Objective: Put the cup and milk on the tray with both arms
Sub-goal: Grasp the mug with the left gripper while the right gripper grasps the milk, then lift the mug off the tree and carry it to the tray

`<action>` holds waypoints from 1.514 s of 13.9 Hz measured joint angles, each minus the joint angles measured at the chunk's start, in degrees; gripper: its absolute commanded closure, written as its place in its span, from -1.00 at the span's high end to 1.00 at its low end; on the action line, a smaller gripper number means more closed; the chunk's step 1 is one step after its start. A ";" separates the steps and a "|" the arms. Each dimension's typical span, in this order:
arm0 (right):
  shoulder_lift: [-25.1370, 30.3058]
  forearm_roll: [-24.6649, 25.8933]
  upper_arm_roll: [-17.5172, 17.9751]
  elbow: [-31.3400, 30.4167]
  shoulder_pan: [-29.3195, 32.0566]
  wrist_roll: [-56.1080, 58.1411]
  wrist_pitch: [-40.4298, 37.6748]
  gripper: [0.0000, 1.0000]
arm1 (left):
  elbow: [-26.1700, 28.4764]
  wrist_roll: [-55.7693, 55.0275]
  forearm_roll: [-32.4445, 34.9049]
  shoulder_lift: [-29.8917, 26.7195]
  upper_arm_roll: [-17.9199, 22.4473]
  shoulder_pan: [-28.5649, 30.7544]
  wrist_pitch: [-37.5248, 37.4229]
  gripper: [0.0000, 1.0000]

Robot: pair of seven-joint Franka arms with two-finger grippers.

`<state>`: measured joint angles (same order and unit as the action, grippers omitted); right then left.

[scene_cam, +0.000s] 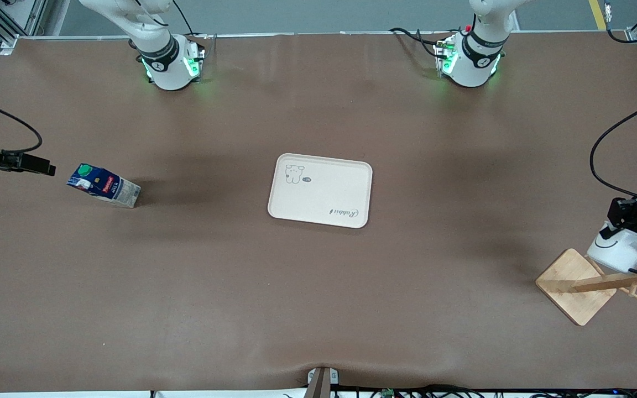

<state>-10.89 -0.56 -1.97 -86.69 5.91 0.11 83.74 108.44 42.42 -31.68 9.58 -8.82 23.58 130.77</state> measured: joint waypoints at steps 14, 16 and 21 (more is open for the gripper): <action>-7.45 -0.52 0.16 -0.64 1.13 0.00 2.53 1.00 | 2.47 -38.43 17.48 -11.69 -13.24 -0.27 -12.76 -1.00; -7.26 -0.48 -0.04 -3.95 1.33 -0.02 9.80 1.00 | 1.64 -48.77 20.28 -11.70 -18.87 -0.39 -13.96 -1.00; -1.81 2.31 -0.19 -16.63 1.63 -0.02 16.60 1.00 | 1.66 -65.54 21.00 -9.79 -31.37 -1.06 -15.54 -1.00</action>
<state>-12.70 1.75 -2.16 -103.32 7.54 0.09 100.34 110.11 -23.12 -10.68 -0.21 -40.20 22.52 115.23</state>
